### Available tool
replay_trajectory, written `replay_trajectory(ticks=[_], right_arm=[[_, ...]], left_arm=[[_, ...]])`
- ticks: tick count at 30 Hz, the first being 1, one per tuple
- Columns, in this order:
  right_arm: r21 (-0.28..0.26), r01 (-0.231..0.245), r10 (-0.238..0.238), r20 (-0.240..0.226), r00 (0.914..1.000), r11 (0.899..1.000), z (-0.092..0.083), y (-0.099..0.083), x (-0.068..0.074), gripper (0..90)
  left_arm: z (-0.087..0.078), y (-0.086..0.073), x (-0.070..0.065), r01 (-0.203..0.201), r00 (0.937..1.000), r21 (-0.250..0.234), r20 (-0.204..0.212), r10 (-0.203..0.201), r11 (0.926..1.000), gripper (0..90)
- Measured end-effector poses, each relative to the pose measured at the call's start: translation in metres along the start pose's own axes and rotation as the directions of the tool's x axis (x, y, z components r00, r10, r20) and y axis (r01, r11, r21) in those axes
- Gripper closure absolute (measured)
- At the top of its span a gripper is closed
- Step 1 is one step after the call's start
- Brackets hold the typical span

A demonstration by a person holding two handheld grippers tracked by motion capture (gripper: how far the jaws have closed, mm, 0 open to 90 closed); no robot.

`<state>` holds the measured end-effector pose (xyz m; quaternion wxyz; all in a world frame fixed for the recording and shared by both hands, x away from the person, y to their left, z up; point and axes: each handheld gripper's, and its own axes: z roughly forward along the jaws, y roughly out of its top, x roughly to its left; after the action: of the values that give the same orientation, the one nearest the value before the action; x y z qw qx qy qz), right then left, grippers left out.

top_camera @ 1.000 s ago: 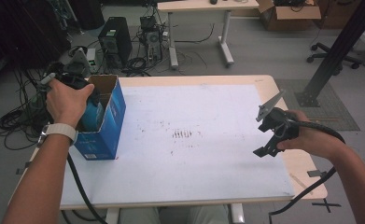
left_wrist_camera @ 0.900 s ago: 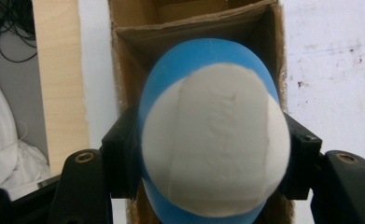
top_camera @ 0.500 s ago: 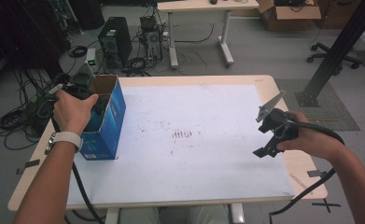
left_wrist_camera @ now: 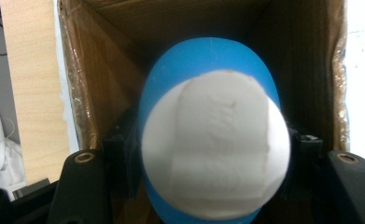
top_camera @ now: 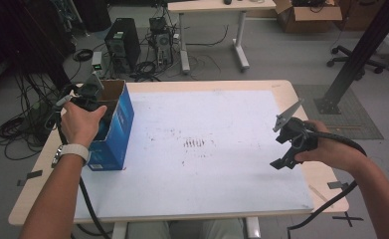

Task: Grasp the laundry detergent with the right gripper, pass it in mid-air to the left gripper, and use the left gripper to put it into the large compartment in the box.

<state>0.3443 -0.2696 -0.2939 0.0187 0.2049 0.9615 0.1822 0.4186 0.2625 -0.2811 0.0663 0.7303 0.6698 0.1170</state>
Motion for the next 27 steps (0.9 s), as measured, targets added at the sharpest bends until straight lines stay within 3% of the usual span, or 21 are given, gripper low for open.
replay_trajectory(ticks=[8,12,18,27], right_arm=[[0.0,-0.002,0.002,-0.005,1.0,1.0,0.002,-0.001,0.0,8.3],[-0.002,0.0,0.0,-0.006,1.0,1.0,0.002,0.0,0.001,8.2],[-0.003,0.004,-0.004,-0.004,1.0,1.0,0.002,0.001,0.002,8.2],[-0.01,0.005,-0.005,0.004,1.0,1.0,-0.004,-0.001,0.006,8.2]], left_arm=[[0.0,0.0,0.002,-0.003,0.9997,-0.006,0.023,0.003,1.0,37.0],[-0.003,0.0,0.003,-0.01,0.9994,-0.005,0.032,0.01,0.9999,30.8],[-0.016,0.0,0.007,0.011,0.9989,-0.025,0.046,-0.01,0.9996,25.5],[-0.044,0.001,0.004,-0.005,0.9985,-0.051,0.054,0.007,0.9987,18.2]])
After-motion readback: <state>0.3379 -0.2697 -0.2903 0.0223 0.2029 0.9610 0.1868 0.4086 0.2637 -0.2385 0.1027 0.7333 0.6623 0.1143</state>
